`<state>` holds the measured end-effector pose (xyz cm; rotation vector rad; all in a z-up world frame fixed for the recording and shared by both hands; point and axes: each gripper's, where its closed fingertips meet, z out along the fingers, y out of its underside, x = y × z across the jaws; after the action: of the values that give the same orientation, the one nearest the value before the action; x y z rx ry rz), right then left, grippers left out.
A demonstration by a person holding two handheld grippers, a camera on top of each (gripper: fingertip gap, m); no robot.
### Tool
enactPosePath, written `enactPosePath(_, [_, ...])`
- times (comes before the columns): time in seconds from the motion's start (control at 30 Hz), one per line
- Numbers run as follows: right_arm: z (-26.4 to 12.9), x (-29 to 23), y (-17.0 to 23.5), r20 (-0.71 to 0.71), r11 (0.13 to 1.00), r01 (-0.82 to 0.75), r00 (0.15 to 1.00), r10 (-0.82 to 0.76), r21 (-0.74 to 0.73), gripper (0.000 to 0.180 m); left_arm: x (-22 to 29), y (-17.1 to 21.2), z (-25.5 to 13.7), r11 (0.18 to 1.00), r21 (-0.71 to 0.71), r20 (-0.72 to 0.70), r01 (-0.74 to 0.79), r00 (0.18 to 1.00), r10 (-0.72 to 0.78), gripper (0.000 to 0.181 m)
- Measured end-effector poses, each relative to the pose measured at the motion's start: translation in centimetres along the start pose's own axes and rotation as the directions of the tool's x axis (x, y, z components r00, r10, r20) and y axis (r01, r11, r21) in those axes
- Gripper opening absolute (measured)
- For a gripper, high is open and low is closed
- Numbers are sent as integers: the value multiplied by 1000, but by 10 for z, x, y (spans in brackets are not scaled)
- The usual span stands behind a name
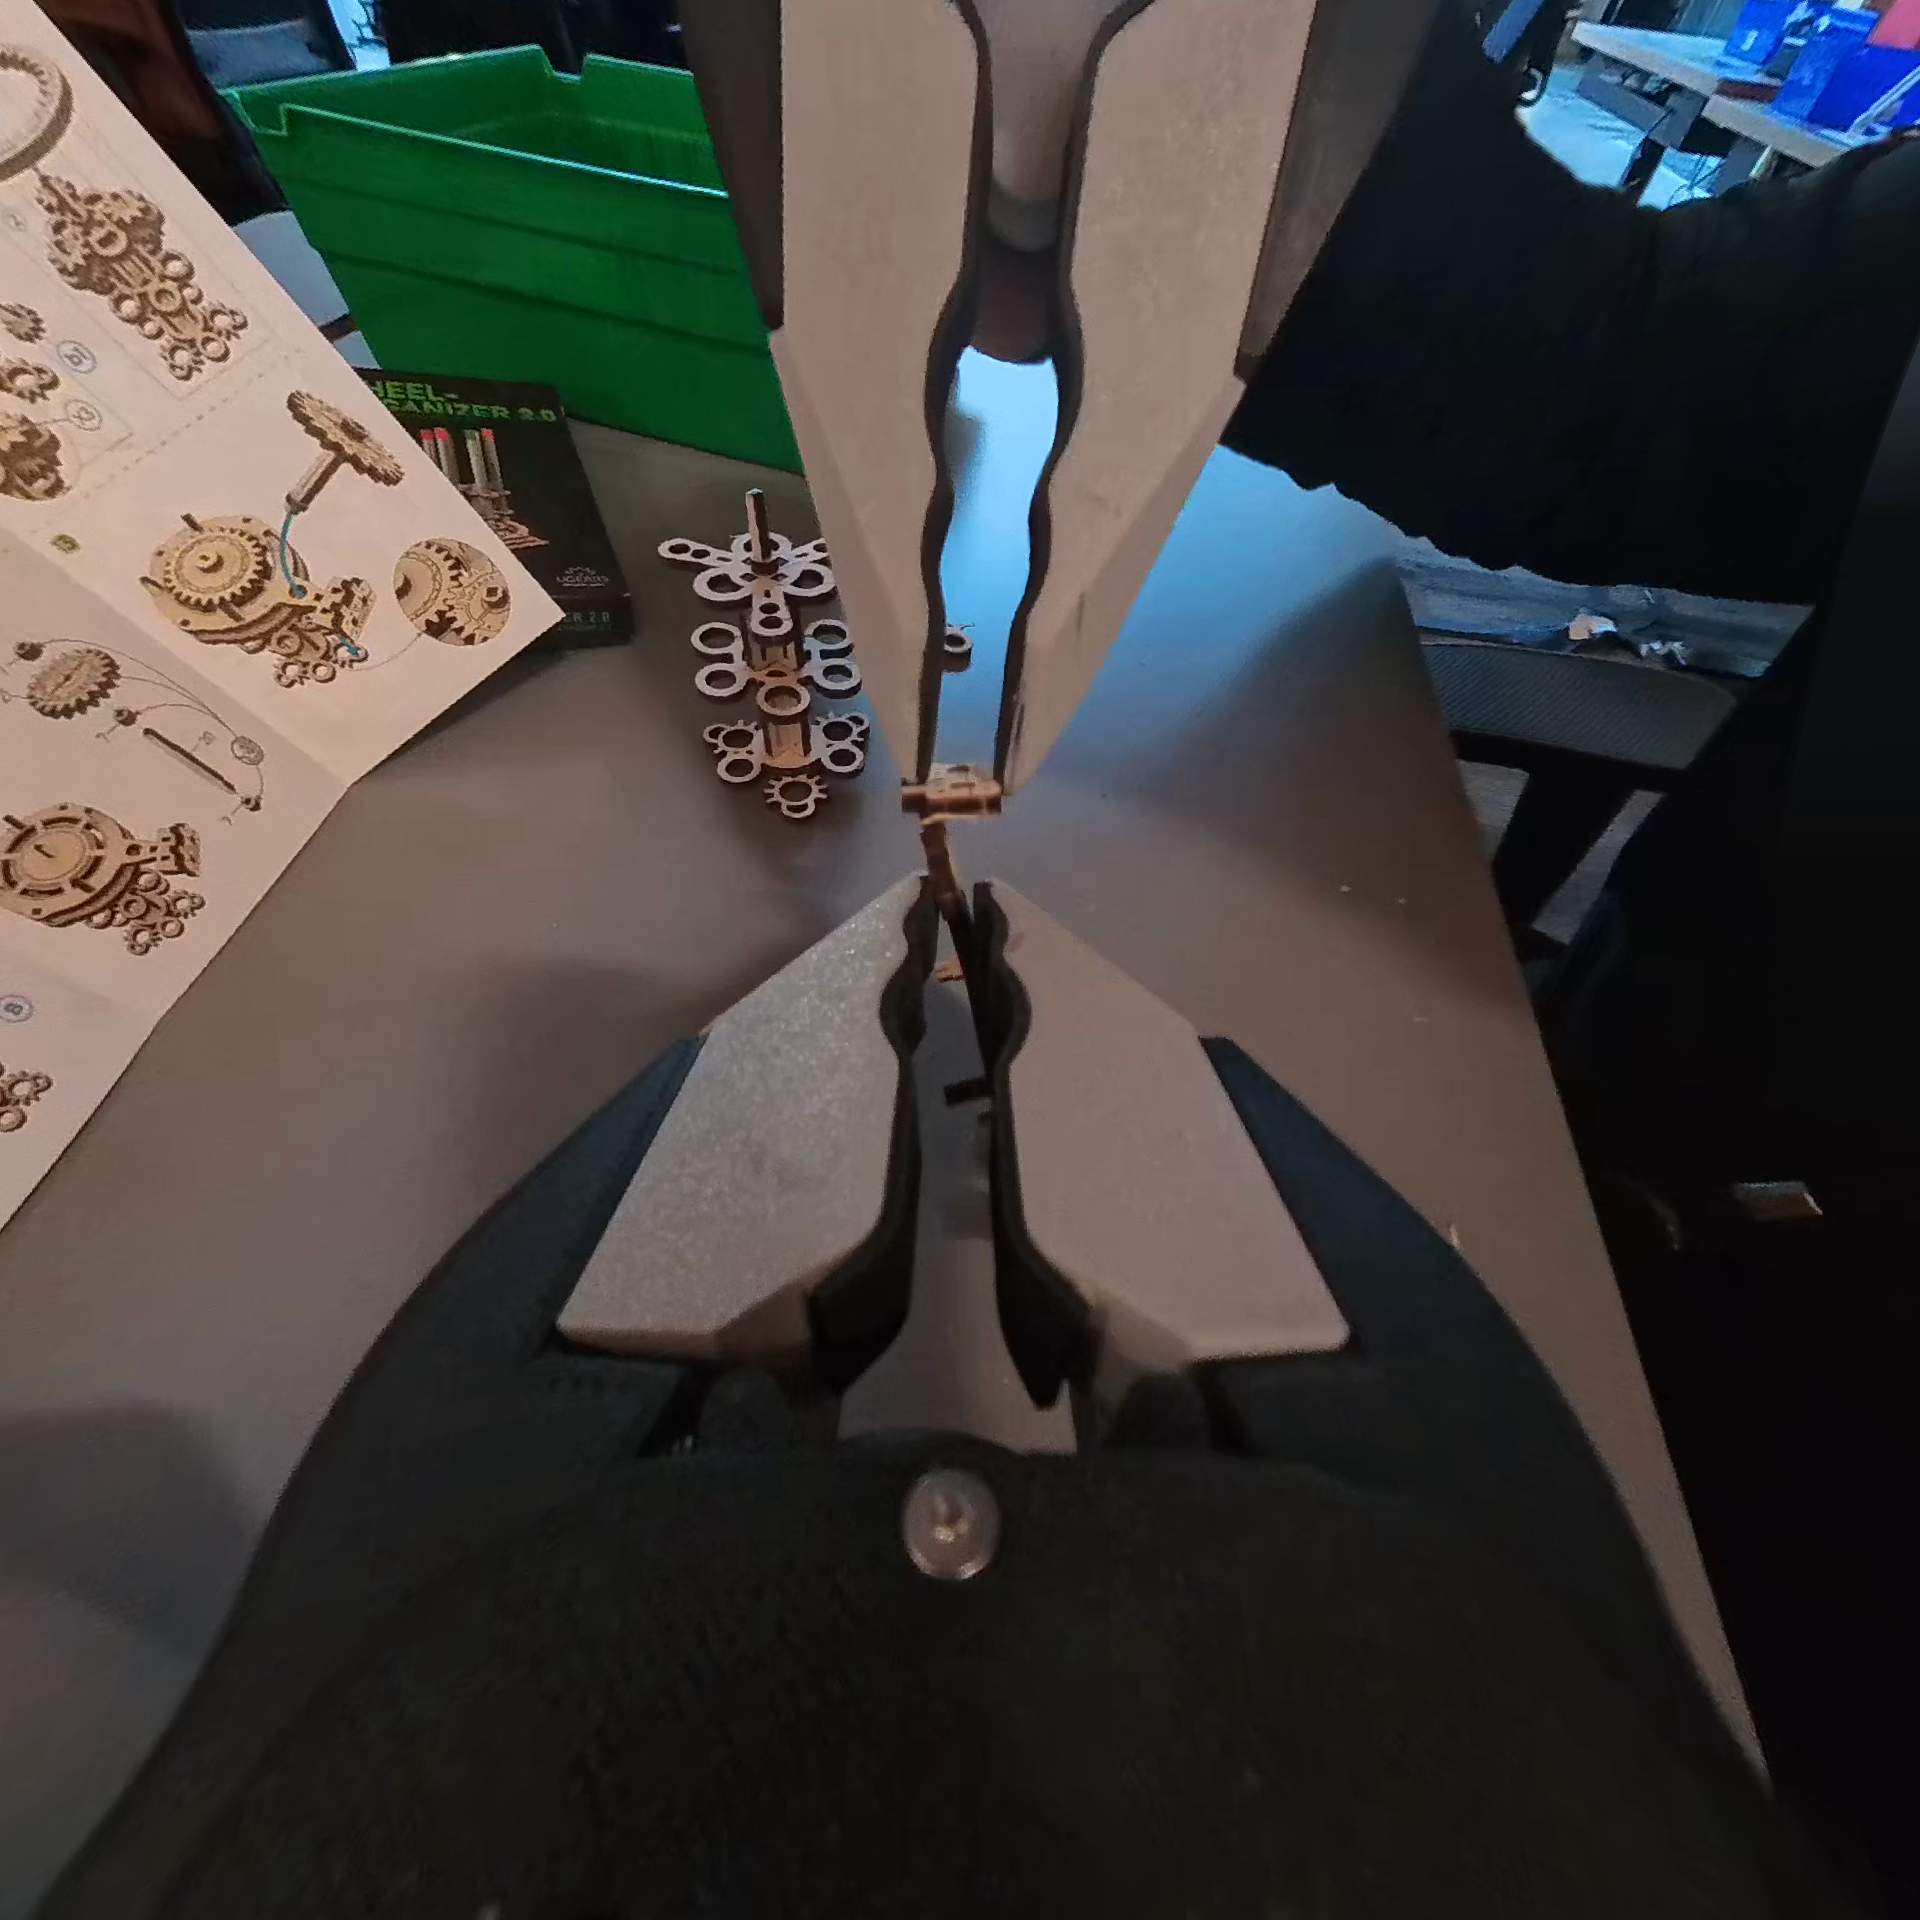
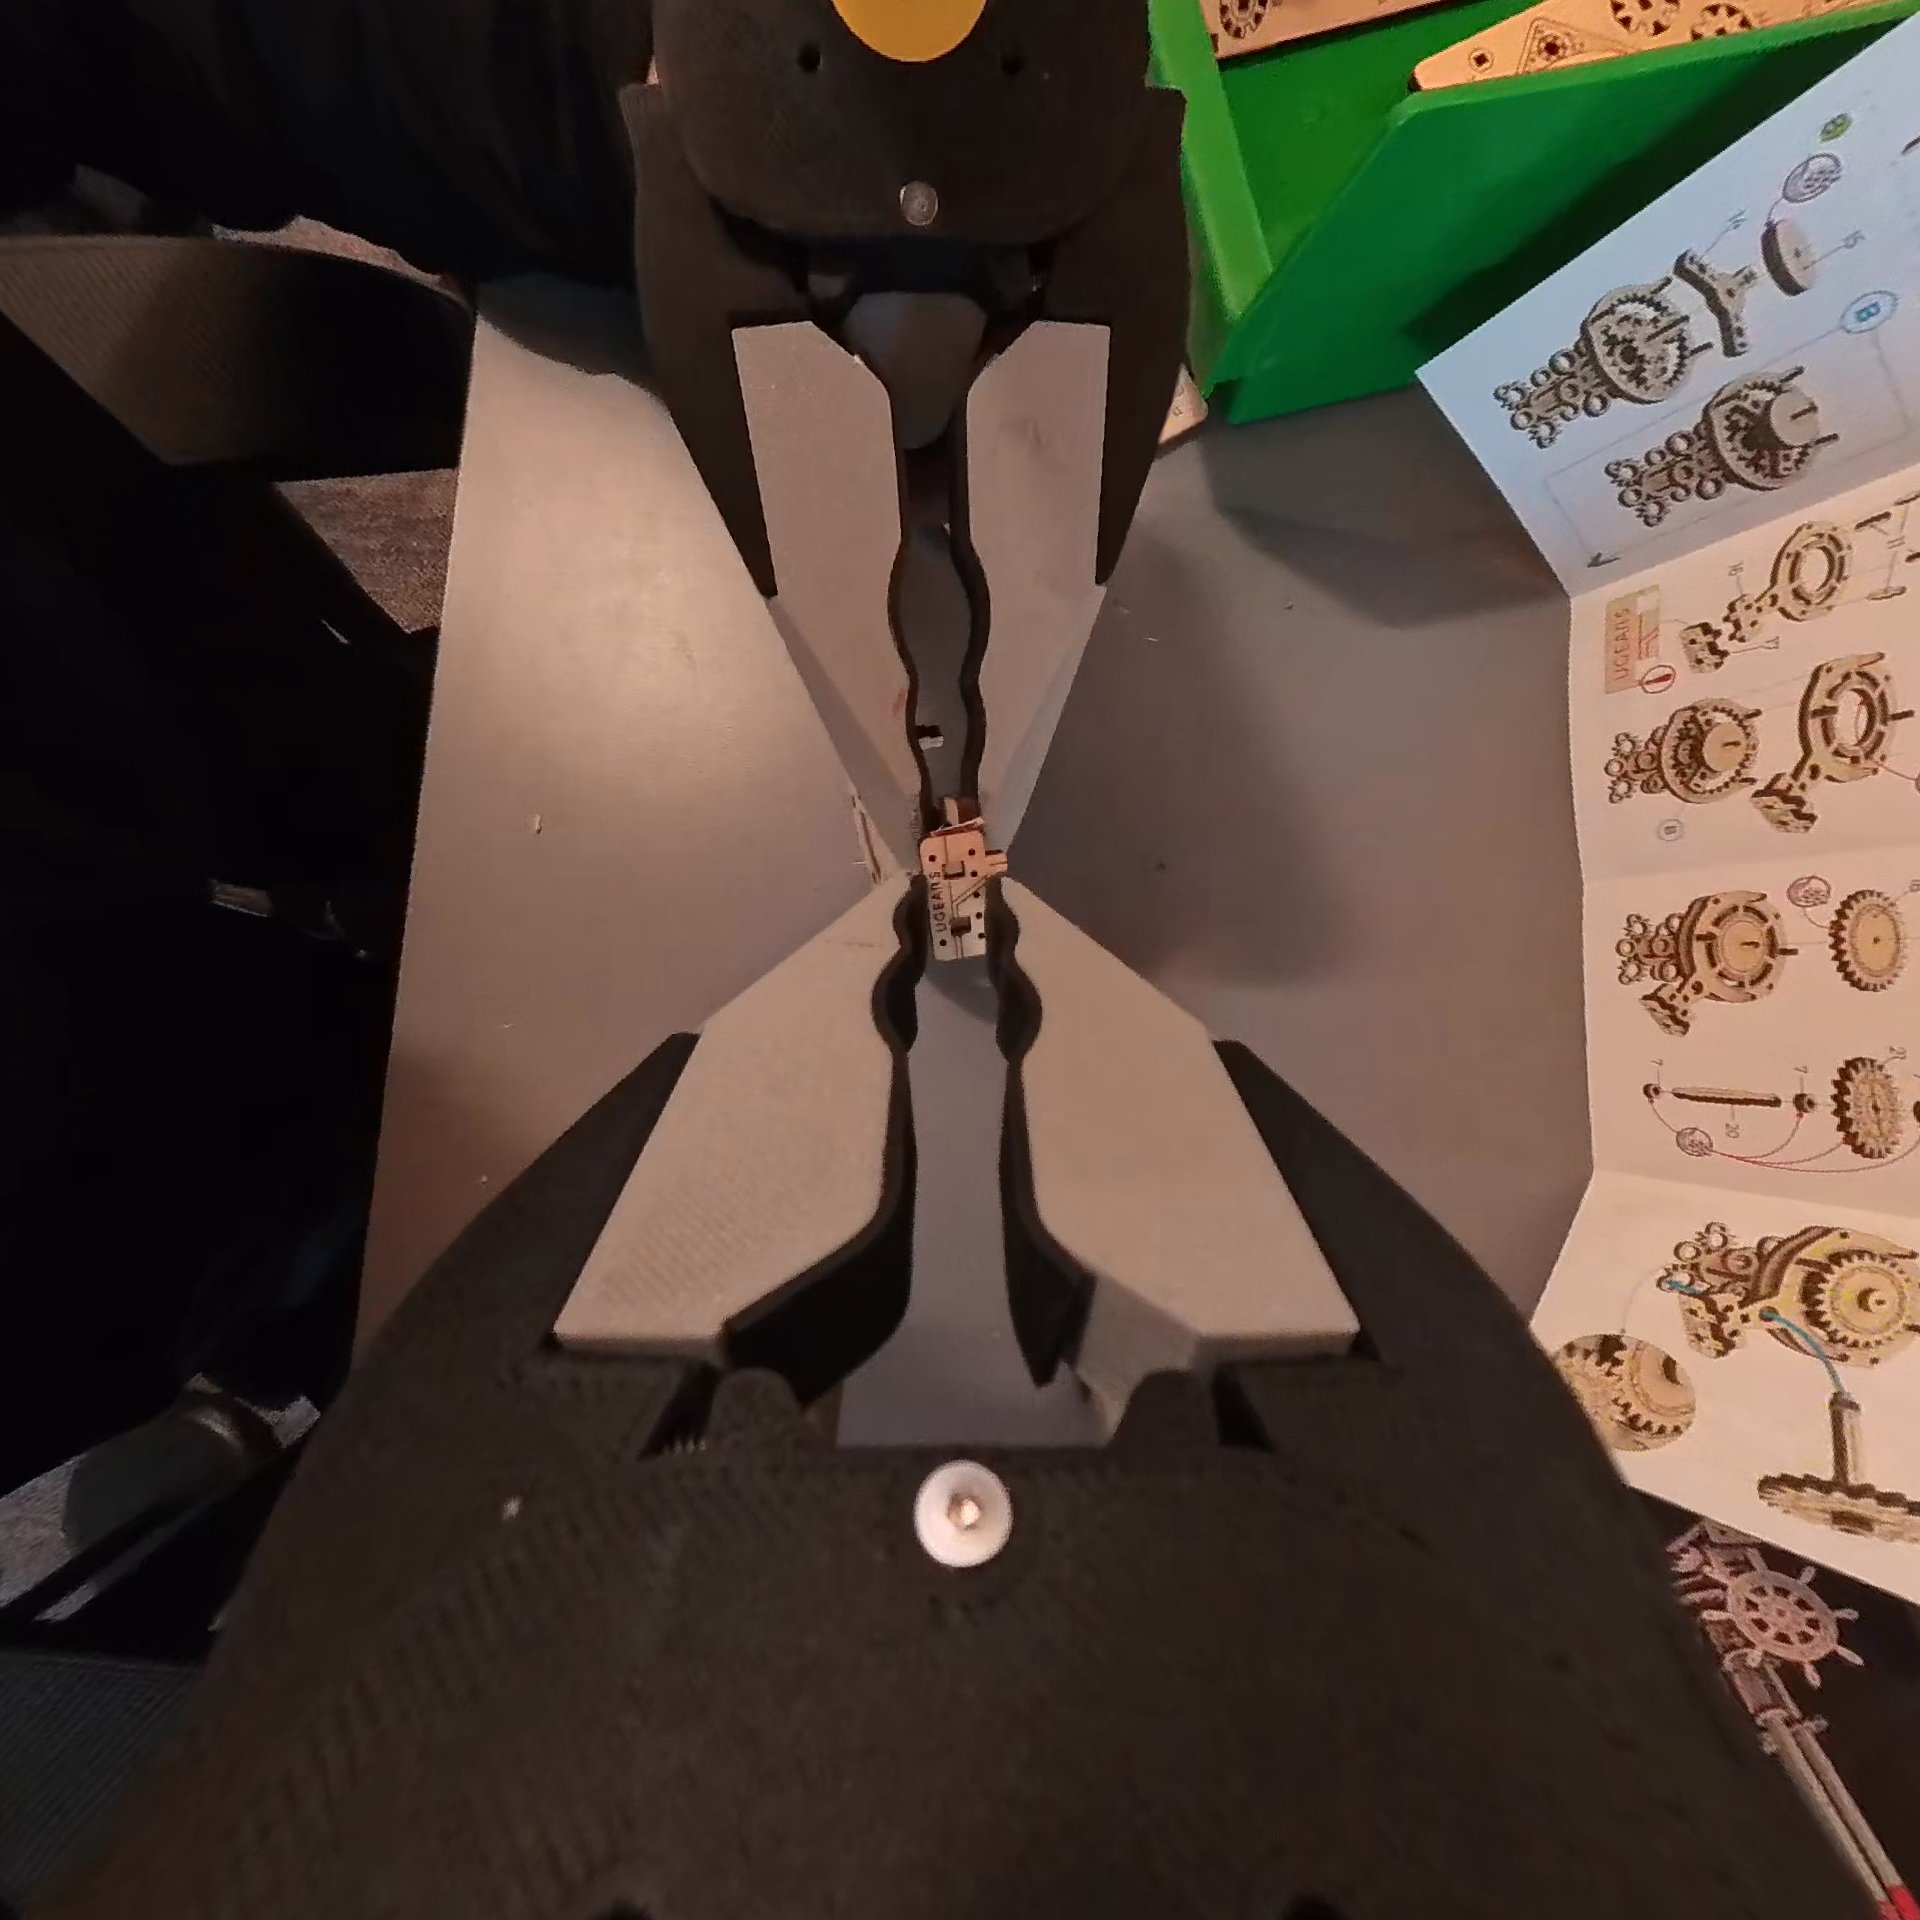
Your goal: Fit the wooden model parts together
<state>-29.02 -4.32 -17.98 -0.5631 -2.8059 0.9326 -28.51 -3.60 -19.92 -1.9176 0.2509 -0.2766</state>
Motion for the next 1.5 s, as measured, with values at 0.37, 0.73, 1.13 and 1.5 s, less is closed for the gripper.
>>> enactPosePath(0.37, [-1,-7,-4,5,1000,6,1000,-6,14,7,3,0,0,994,-12,43,-106,993,107,1])
enactPosePath(0.73, [-5,-8,-9,-70,999,47,996,-47,3,7,1,1,-1,987,-9,82,-162,983,162,1])
enactPosePath(1.13, [-8,-6,-7,-207,990,142,968,-142,-16,7,2,-11,-3,975,54,121,-218,970,210,0])
enactPosePath(1.5, [-12,-11,-10,-267,977,212,940,-213,-35,7,6,-16,-3,953,67,148,-296,947,284,0])
